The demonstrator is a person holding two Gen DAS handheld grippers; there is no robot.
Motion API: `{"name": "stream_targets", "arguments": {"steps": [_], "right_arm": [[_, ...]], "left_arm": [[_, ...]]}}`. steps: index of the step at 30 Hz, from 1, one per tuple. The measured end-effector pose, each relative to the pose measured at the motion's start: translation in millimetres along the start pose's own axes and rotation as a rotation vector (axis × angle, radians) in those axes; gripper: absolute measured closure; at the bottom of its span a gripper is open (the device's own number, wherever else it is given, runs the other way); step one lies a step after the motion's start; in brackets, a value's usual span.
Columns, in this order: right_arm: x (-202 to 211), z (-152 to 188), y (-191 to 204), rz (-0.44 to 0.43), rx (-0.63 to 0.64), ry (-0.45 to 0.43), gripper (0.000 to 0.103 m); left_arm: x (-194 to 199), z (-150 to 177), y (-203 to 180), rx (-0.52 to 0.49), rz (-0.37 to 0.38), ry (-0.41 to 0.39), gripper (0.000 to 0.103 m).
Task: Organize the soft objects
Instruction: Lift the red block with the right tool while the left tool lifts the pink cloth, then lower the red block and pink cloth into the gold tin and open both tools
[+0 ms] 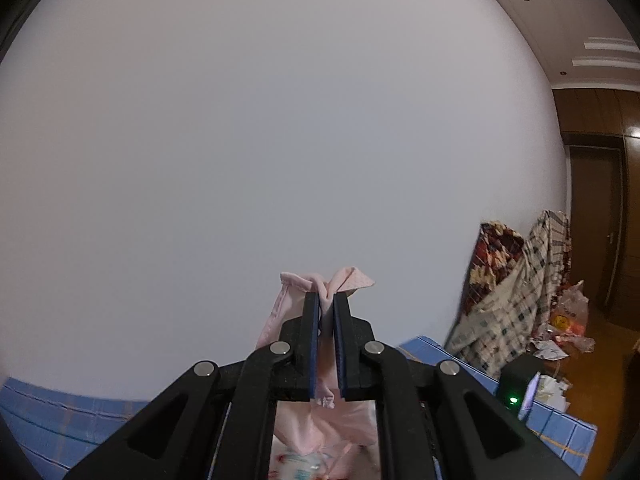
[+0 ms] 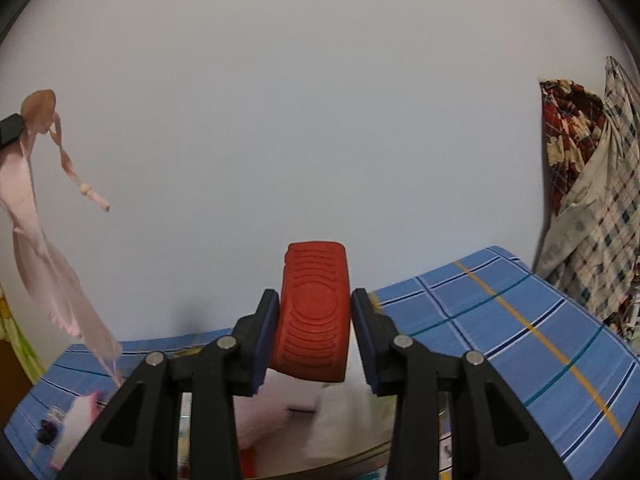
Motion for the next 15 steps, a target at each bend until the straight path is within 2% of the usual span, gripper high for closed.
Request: {"name": "stream_targets", "arguments": {"steps": [8,15], "right_arm": [[-15.4,5.4,-25.8,0.088,0.033,0.035,0.065],[-26.0,13.4,-26.5,0.108,0.061,0.083,0.065]], "left_arm": [[-62.9,51.8,-16.0,0.025,0.013,0.131,0.095],[-94.1,92.8,-7.4,0.016,-0.051,0.215,0.095]]}}
Point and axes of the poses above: each gripper's, at about its wrist camera, not at the fingertips, and x roughly against the way its jaws point, y to its left, z to its underside, the point moved 4 cm from there along -x, roughly the way its jaws point, and after that the axes turned 5 degrees about x, right-handed, at the moved point
